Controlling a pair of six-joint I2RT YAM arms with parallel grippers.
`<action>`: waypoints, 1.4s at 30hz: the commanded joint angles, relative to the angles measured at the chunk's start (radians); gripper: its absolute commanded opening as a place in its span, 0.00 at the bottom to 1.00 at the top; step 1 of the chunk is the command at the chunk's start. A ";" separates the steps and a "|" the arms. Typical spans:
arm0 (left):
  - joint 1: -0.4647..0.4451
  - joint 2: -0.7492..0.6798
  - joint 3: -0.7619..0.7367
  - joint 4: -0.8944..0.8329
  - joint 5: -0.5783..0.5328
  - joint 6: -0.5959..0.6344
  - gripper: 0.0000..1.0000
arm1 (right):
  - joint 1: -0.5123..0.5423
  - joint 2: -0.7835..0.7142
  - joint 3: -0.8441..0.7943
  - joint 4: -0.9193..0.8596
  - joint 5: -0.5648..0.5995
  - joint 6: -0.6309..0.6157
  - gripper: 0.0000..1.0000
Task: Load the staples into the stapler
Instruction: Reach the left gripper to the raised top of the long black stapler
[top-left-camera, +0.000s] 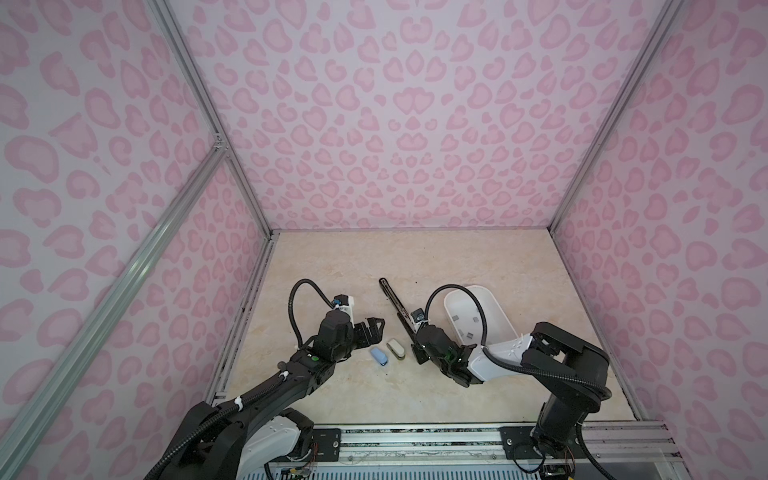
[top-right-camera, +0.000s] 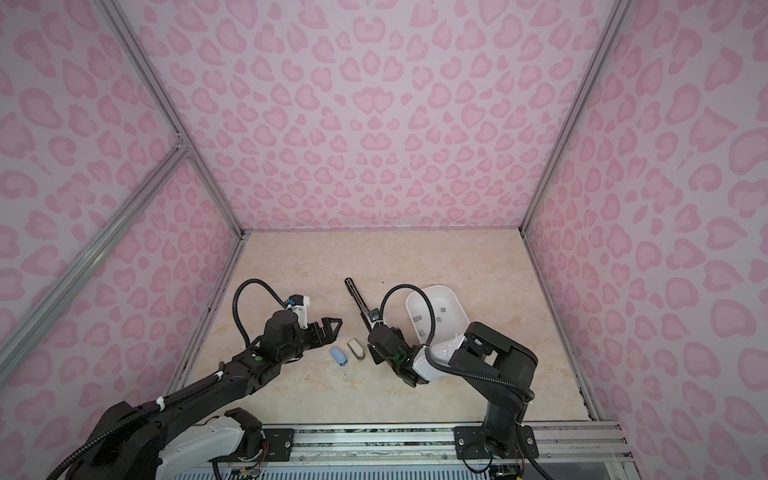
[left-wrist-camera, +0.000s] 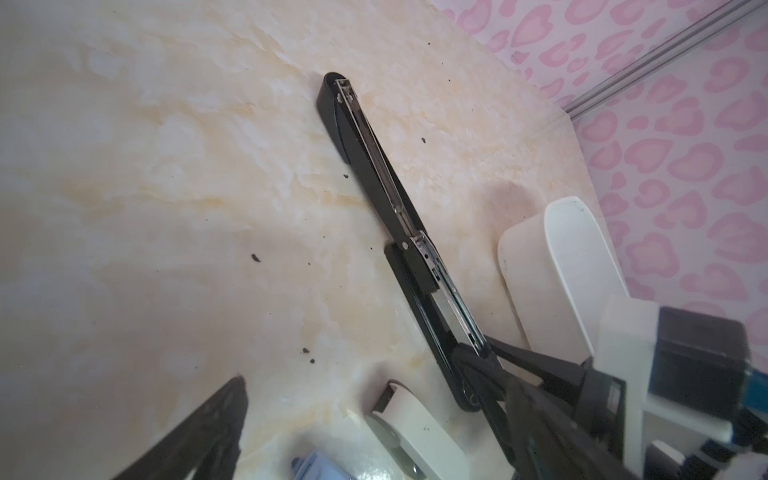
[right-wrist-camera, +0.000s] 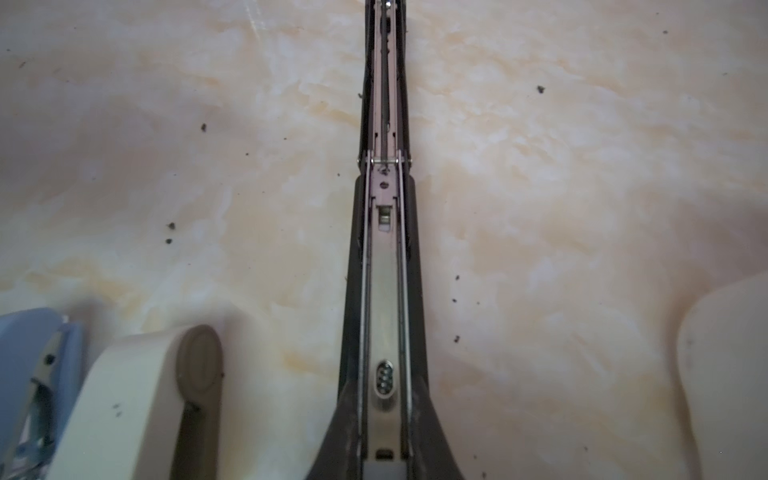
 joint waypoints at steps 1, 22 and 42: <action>0.025 -0.027 -0.009 0.001 0.019 -0.020 0.95 | 0.026 0.010 0.010 0.015 -0.016 -0.048 0.11; 0.047 0.119 0.050 0.034 0.073 -0.065 0.95 | 0.037 -0.046 -0.094 0.064 -0.052 -0.055 0.45; 0.047 0.366 0.172 0.139 0.184 -0.092 0.95 | 0.035 0.002 -0.134 0.123 -0.100 -0.071 0.42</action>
